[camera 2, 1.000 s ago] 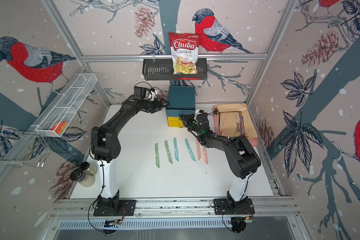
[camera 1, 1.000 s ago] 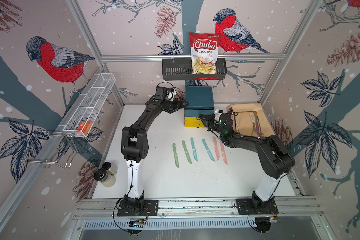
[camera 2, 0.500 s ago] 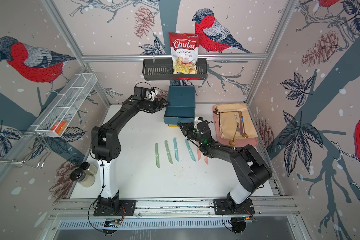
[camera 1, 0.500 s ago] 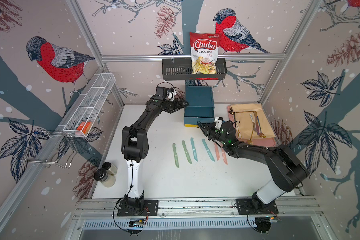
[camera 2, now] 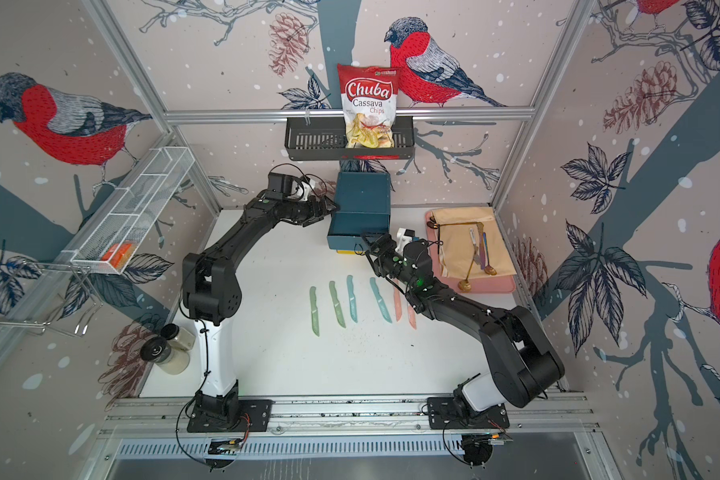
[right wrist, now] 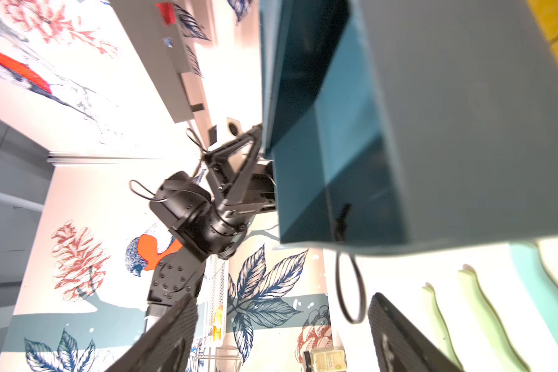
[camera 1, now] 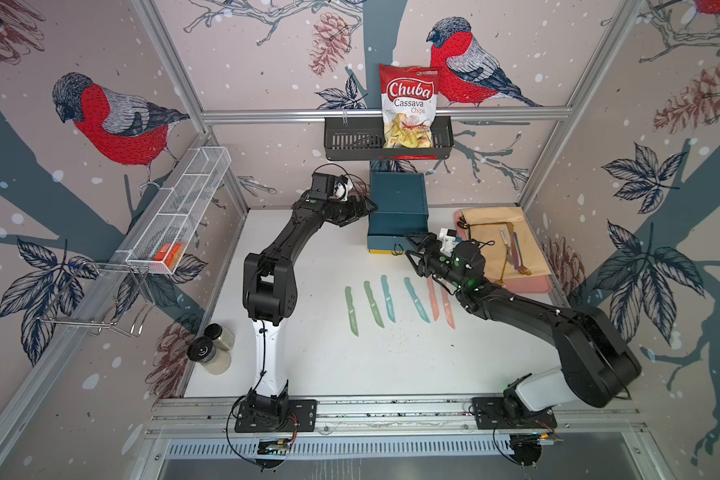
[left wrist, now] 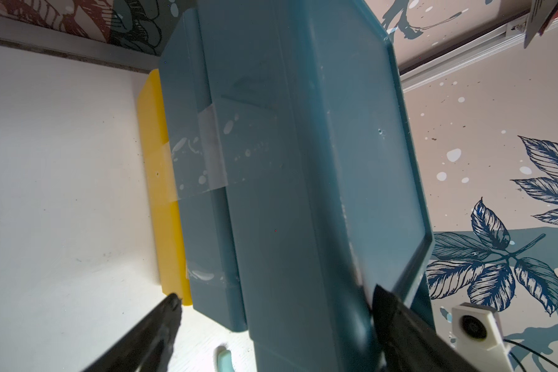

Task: Place the fruit knives into the drawer by color
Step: Open the drawer in the storage box, then pick up the fruit knife from the center of the board.

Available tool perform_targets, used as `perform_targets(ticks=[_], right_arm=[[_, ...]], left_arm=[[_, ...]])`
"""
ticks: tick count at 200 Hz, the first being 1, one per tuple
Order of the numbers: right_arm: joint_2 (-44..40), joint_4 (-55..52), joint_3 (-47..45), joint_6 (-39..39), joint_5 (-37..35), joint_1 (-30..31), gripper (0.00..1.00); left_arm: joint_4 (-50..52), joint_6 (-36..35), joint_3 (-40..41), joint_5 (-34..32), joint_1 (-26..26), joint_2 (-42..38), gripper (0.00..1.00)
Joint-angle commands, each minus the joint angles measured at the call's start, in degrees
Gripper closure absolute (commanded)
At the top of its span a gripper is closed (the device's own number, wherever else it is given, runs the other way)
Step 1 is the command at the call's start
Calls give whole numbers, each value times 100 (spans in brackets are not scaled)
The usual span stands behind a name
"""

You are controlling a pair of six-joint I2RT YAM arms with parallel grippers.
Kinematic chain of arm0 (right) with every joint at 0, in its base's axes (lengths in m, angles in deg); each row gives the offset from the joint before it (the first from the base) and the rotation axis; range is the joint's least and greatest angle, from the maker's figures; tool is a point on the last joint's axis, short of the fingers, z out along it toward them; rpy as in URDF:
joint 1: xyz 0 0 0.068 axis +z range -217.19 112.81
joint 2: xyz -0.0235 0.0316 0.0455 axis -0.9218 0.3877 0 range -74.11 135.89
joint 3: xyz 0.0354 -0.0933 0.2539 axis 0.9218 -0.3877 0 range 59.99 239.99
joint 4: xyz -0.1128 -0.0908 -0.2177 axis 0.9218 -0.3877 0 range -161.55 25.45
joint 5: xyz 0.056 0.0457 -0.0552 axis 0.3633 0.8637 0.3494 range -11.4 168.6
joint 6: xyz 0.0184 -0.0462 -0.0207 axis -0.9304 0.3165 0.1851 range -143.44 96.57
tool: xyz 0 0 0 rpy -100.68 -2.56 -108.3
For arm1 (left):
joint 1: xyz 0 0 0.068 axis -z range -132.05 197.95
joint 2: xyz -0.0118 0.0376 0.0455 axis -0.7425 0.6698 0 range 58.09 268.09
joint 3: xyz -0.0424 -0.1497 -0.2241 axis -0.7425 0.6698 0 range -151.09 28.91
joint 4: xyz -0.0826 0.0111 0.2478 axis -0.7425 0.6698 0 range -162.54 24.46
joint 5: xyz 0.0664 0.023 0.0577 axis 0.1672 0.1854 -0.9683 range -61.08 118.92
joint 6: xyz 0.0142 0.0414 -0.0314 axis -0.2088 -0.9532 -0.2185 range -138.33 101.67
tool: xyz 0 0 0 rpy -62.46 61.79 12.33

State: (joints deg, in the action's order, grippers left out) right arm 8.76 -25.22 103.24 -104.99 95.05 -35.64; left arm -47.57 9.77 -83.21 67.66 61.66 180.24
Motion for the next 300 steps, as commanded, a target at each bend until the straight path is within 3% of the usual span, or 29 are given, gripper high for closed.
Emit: perform_targets(ticks=[1, 54, 102, 159, 201, 248, 300], right_arm=[[-365, -790, 122, 431, 107, -99, 15], [-841, -4603, 1447, 2724, -155, -397, 15], [-604, -6849, 2221, 4393, -1118, -544, 16], [33, -7695, 2042, 5151, -1565, -622, 27], [741, -7780, 1852, 5365, -1853, -559, 39], [1439, -7741, 1996, 5599, -1931, -466, 48], [2081, -7976, 2384, 5781, -2122, -464, 52]], left_arm=[[186, -225, -12, -160, 16, -187, 5], [448, -537, 490, -632, 35, -1072, 3], [64, -556, 2367, -677, 229, -2605, 3], [-323, -348, 4769, -635, 520, -4443, 3], [-1010, 227, 6221, -628, 998, -5330, 3], [-1446, 620, 6820, -889, 1641, -5588, 3], [-1469, 595, 6852, -944, 1749, -5553, 3]])
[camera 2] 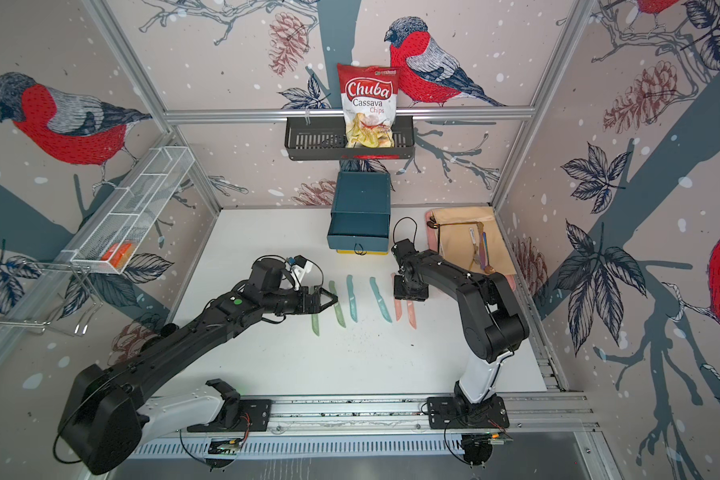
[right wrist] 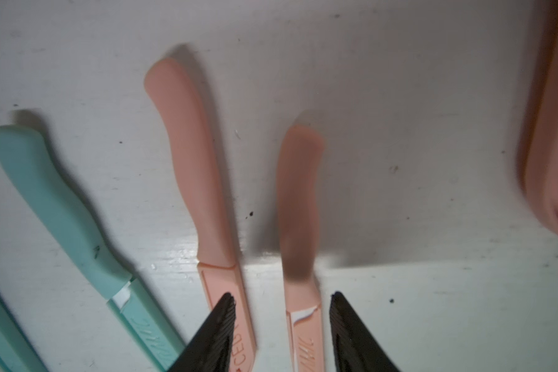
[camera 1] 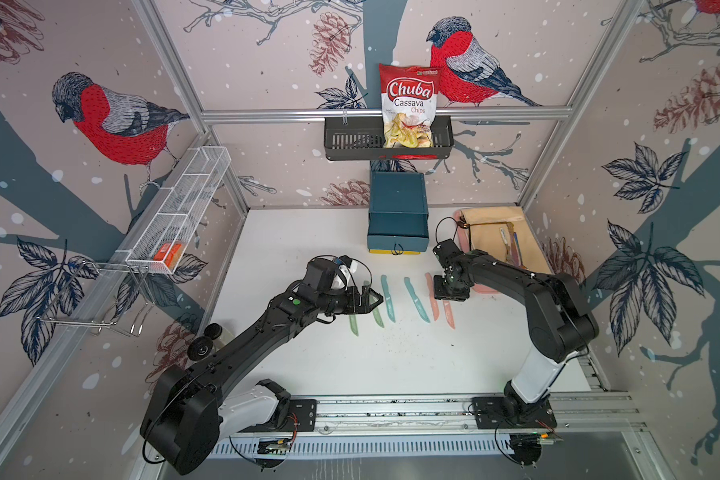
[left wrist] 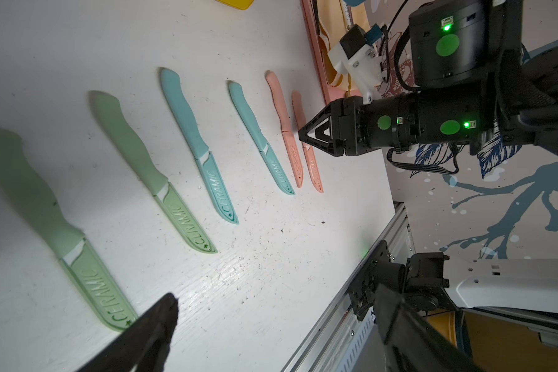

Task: Place the fruit knives into the drawer by color
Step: Pick up the fruit knife from the center of the board.

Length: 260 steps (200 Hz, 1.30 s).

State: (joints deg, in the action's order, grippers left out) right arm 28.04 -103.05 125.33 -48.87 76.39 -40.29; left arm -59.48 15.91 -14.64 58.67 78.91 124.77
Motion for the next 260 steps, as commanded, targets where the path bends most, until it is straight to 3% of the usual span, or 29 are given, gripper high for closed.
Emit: perform_targets(ticks=[1, 71, 130, 179, 260], right_arm=[[155, -193, 178, 169, -259, 1, 52], [496, -230, 330, 232, -105, -149, 55], [732, -262, 418, 258, -13, -124, 68], [874, -524, 485, 309, -296, -26, 72], [762, -634, 354, 448, -442, 131, 69]], left_arm=[[-273, -25, -4, -47, 24, -6, 3], [-369, -50, 40, 8, 24, 142, 3], [-517, -67, 49, 126, 24, 358, 3], [-594, -73, 22, 195, 22, 462, 3], [-639, -90, -31, 256, 24, 523, 3]])
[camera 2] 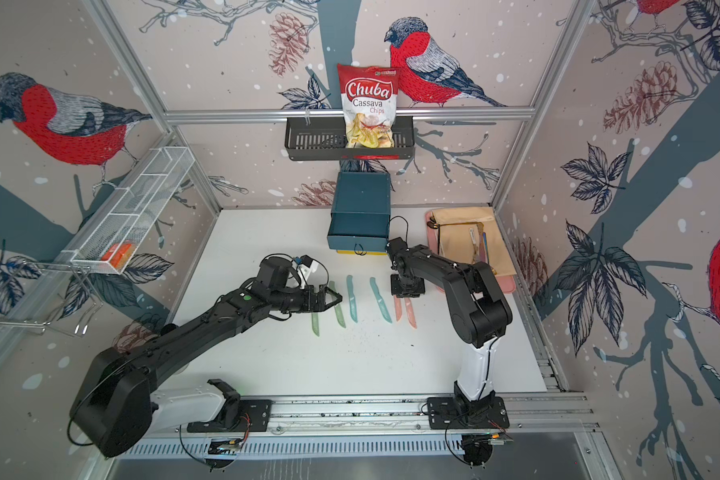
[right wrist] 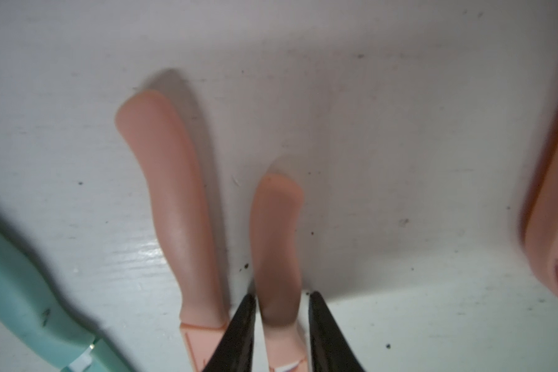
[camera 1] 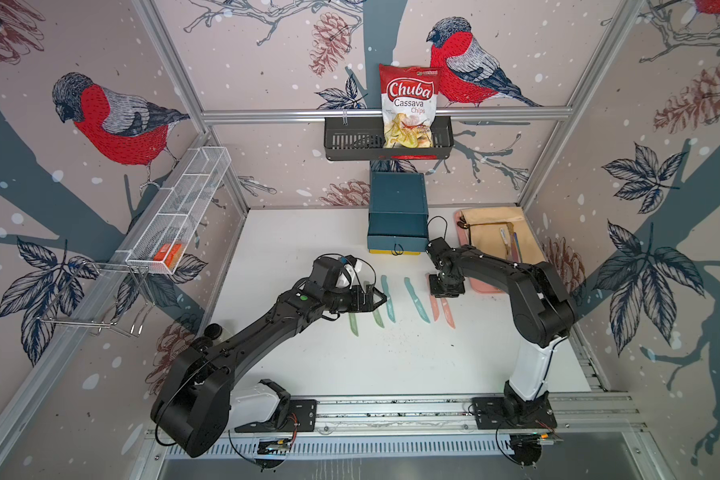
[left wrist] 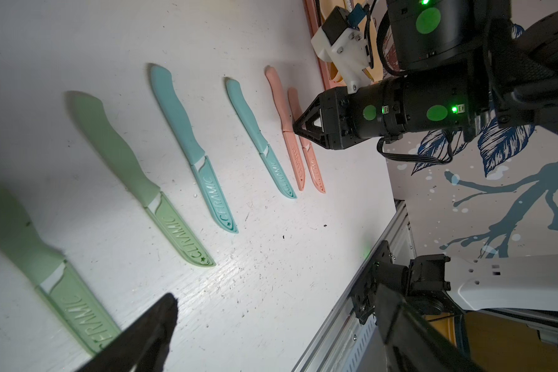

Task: Place the fruit knives into the drawer by color
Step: Pick up the fruit knife from the center of the board.

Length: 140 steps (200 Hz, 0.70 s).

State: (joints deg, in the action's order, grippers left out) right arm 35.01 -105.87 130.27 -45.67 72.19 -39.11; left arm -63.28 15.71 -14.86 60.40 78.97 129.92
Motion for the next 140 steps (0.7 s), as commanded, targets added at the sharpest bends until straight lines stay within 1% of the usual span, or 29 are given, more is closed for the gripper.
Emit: perform_targets(ticks=[1, 36, 56, 78, 115, 140], right_arm=[[61, -347, -143, 135, -11, 13, 69], [26, -316, -232, 115, 165, 20, 72], [10, -289, -303, 109, 190, 14, 79], [31, -272, -333, 98, 225, -13, 82], [49, -254, -337, 81, 345, -123, 93], [19, -276, -314, 108, 338, -189, 96]], left_arm=[[-263, -72, -5, 85, 17, 7, 3], [-249, -98, 31, 102, 14, 17, 3], [-276, -93, 51, 105, 16, 9, 3], [-267, -104, 33, 121, 10, 32, 3], [-261, -116, -3, 125, 13, 42, 3], [-249, -113, 1, 117, 4, 38, 3]])
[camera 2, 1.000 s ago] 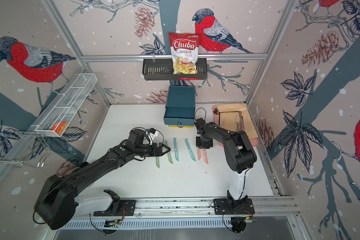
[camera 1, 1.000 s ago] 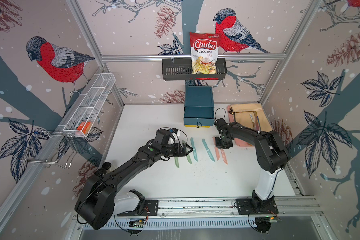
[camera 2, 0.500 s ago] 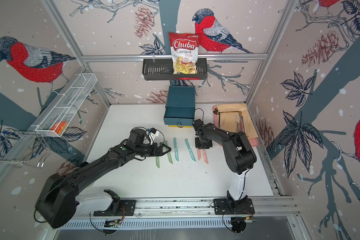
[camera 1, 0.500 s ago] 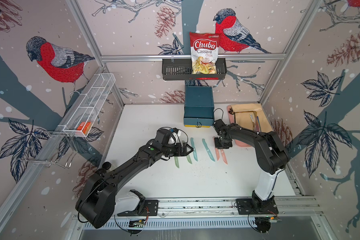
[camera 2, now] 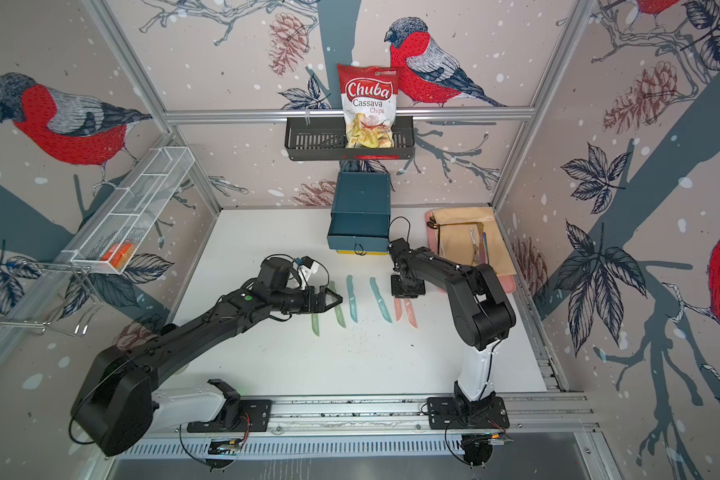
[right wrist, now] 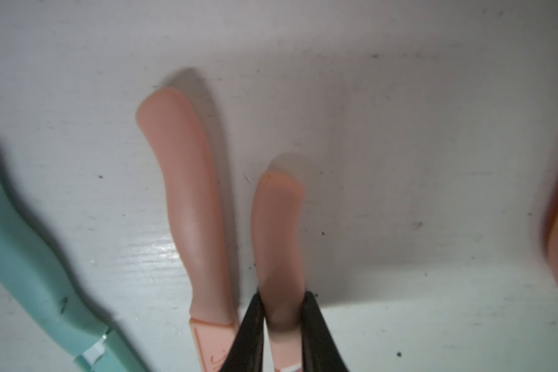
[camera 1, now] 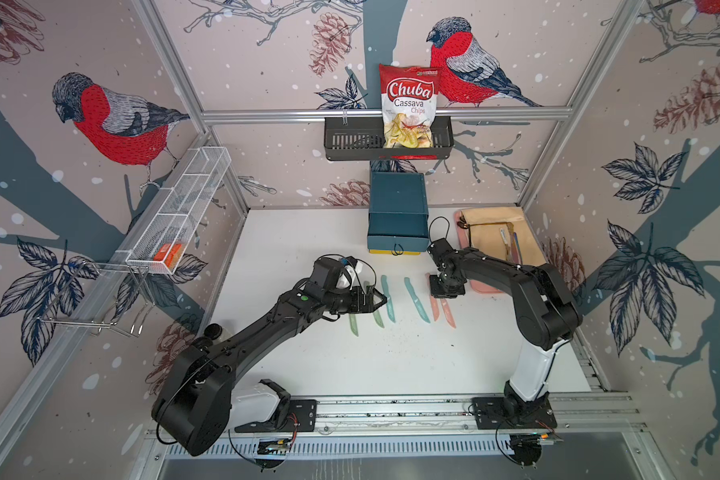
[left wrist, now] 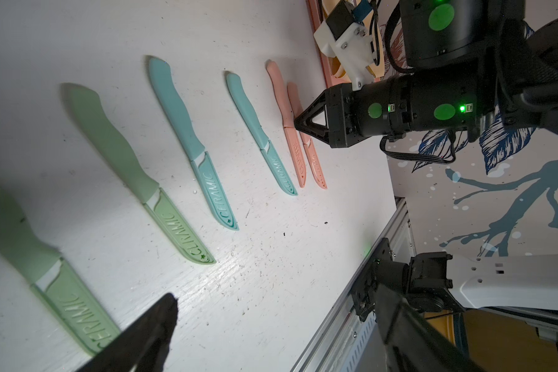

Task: Place the fruit knives into the drawer by color
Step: Pick up the fruit knife from the center of the board.

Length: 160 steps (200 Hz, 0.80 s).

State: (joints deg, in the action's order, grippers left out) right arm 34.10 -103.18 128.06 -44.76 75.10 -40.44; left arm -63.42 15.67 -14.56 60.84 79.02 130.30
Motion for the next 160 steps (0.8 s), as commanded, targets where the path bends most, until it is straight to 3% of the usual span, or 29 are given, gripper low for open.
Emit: perform_targets(ticks=[1, 34, 160], right_arm=[[108, -547, -93, 20, 50, -60, 96], [65, -606, -52, 51, -2, -121, 100], [-98, -1131, 693, 112, -50, -322, 100]], left_arm=[[-236, -111, -26, 75, -2, 2, 3], [-249, -117, -36, 77, 11, 14, 3], [-271, -165, -149, 96, -3, 145, 3]])
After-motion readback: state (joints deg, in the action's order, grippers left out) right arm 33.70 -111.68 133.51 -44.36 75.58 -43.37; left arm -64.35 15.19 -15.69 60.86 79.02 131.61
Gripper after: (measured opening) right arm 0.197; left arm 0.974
